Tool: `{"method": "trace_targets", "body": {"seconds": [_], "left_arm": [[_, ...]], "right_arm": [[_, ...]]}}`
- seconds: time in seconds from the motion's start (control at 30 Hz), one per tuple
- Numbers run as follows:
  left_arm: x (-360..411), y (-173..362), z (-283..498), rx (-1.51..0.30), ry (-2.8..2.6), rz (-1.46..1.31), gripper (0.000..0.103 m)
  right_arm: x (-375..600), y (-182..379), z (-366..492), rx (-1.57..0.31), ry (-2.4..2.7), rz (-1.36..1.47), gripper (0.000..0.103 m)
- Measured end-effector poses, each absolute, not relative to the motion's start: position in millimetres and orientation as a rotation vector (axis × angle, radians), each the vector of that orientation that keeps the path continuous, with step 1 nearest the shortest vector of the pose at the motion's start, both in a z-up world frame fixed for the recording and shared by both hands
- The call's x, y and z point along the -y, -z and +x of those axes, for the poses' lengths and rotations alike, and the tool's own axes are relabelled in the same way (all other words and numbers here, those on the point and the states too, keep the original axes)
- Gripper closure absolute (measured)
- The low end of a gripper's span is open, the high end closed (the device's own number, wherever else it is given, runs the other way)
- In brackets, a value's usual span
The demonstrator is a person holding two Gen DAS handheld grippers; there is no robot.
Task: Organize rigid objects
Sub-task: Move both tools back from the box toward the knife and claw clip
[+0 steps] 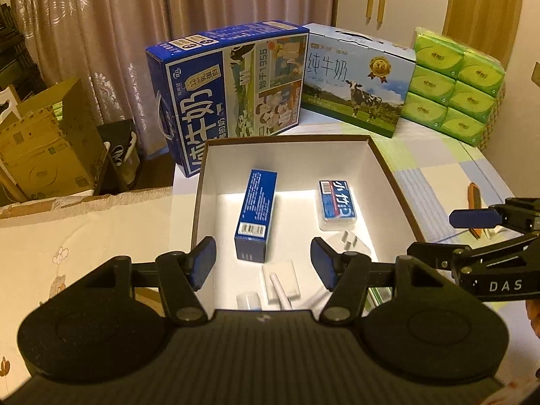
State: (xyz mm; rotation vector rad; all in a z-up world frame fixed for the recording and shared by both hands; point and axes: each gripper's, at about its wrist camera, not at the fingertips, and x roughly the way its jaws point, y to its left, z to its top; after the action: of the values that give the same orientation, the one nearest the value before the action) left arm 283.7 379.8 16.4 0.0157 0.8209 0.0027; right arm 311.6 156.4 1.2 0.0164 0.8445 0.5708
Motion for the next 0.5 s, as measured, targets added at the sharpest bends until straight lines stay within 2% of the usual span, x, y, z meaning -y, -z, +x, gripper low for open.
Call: {"method": "trace_targets", "body": {"seconds": [0.5], "left_arm": [[-354,-19,214,-0.833,-0.010,-0.029,0.045]], "right_arm": [[-131,-10,254,-0.845,-0.592,0.025,0.028]]}}
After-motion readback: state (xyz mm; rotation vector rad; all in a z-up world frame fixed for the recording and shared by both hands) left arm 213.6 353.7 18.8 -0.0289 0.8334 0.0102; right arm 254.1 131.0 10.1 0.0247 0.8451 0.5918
